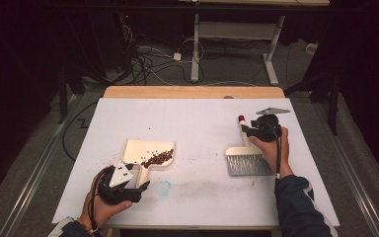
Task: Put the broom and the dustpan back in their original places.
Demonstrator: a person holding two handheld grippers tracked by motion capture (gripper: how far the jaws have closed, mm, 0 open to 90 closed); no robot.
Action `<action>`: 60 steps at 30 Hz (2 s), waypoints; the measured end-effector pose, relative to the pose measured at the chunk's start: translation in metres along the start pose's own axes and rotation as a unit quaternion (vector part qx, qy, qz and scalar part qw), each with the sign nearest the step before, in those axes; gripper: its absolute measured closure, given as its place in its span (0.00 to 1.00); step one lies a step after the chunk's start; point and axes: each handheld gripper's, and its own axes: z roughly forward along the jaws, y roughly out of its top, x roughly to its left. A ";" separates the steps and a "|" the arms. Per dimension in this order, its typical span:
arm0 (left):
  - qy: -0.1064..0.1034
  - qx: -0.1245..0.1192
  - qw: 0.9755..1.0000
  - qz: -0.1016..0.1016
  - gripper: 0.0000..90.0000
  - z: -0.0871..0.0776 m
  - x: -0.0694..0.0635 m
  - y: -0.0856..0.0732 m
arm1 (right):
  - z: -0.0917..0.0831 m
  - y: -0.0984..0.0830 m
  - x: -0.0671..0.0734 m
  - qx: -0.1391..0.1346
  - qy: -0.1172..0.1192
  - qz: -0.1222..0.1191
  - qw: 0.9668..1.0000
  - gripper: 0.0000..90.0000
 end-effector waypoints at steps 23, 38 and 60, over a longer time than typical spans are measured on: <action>-0.001 0.004 1.000 0.006 0.23 0.001 -0.004 0.001 | -0.038 0.011 0.025 -0.094 0.023 -0.043 0.994 0.29; -0.001 0.005 1.000 0.010 0.23 0.004 -0.006 0.002 | -0.057 0.014 0.038 -0.119 0.012 -0.071 0.990 0.20; -0.003 0.005 1.000 0.014 0.23 0.004 -0.007 0.002 | -0.086 0.009 0.063 -0.142 0.019 -0.112 0.983 0.21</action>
